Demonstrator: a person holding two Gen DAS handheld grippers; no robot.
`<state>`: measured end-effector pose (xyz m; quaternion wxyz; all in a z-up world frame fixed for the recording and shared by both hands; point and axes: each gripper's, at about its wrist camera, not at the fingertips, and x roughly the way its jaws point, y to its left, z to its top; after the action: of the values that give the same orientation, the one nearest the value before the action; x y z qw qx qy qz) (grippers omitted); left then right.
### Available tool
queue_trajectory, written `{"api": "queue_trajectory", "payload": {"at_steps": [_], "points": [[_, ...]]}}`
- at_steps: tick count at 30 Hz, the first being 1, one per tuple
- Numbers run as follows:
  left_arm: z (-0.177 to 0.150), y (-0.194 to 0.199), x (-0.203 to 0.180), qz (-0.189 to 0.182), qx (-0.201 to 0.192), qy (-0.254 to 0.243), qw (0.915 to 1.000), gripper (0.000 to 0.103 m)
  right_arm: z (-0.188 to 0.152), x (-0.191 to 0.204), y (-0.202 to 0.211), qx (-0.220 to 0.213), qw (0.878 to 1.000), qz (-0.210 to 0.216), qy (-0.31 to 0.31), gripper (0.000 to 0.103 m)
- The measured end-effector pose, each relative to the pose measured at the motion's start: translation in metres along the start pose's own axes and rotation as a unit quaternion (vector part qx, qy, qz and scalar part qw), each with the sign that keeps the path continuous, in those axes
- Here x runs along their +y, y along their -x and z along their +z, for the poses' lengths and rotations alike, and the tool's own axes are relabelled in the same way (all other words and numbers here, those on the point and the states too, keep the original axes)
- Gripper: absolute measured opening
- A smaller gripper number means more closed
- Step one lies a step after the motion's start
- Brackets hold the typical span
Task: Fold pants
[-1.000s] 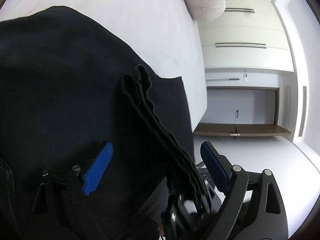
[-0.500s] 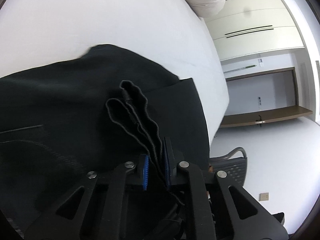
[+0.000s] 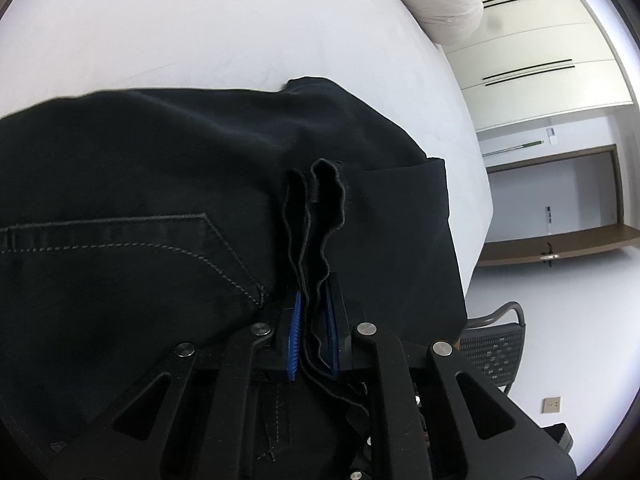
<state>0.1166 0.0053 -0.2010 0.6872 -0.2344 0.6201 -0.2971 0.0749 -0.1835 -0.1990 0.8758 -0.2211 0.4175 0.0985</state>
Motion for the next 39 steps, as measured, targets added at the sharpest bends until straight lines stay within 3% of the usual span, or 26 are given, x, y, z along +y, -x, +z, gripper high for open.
{"api": "queue_trajectory", "payload": {"at_steps": [3,5,7,9,11,13,15,17,18,21,23,25,27,29,32,35,39], "points": [[-0.006,0.007,-0.001,0.018,-0.007,-0.008,0.9998,0.01,0.003,-0.004,0.001,0.004,1.0,0.007,-0.009,0.017],[-0.01,0.014,-0.006,0.036,-0.016,-0.014,0.9991,0.01,0.002,-0.01,0.005,0.007,0.999,0.023,-0.021,0.031],[-0.013,0.012,-0.02,0.07,-0.031,-0.022,0.9969,0.01,-0.004,-0.017,0.014,0.014,0.997,0.051,-0.048,0.061],[-0.017,0.023,-0.03,0.114,-0.05,-0.043,0.9913,0.01,-0.013,-0.034,0.025,0.021,0.99,0.111,-0.082,0.069],[-0.021,0.029,-0.047,0.131,-0.067,-0.071,0.9866,0.01,-0.023,-0.057,0.036,0.026,0.978,0.17,-0.119,0.069],[-0.024,0.03,-0.071,0.125,-0.082,-0.107,0.983,0.01,-0.032,-0.093,0.043,0.027,0.955,0.238,-0.173,0.066],[-0.03,0.026,-0.093,0.12,-0.089,-0.139,0.9789,0.01,-0.04,-0.143,0.039,0.026,0.924,0.296,-0.242,0.055],[-0.038,0.009,-0.109,0.133,-0.076,-0.175,0.9725,0.01,-0.045,-0.183,0.034,0.012,0.899,0.328,-0.29,0.053],[-0.043,-0.002,-0.112,0.143,-0.063,-0.186,0.97,0.01,-0.052,-0.209,0.024,0.005,0.879,0.359,-0.315,0.053],[-0.055,-0.04,-0.104,0.16,-0.018,-0.167,0.9727,0.01,-0.054,-0.256,-0.017,0.008,0.833,0.398,-0.384,0.05],[-0.063,-0.045,-0.101,0.156,-0.031,-0.171,0.9723,0.01,-0.052,-0.277,-0.056,0.021,0.802,0.423,-0.421,0.047],[-0.063,-0.049,-0.107,0.172,-0.028,-0.192,0.9659,0.01,-0.056,-0.274,-0.08,0.038,0.791,0.425,-0.438,0.047],[-0.058,-0.058,-0.111,0.176,-0.025,-0.185,0.9665,0.01,-0.05,-0.268,-0.099,0.041,0.779,0.445,-0.44,0.047],[-0.057,-0.061,-0.113,0.181,-0.024,-0.183,0.9659,0.01,-0.048,-0.257,-0.113,0.055,0.776,0.45,-0.438,0.047],[-0.061,-0.057,-0.112,0.189,-0.025,-0.191,0.9628,0.01,-0.059,-0.264,-0.14,0.097,0.768,0.451,-0.444,0.034],[-0.061,-0.054,-0.11,0.186,-0.026,-0.187,0.9642,0.01,-0.072,-0.27,-0.133,0.099,0.758,0.46,-0.452,0.033],[-0.07,-0.048,-0.104,0.185,-0.03,-0.19,0.9637,0.01,-0.096,-0.273,-0.113,0.101,0.765,0.465,-0.434,0.036]]}}
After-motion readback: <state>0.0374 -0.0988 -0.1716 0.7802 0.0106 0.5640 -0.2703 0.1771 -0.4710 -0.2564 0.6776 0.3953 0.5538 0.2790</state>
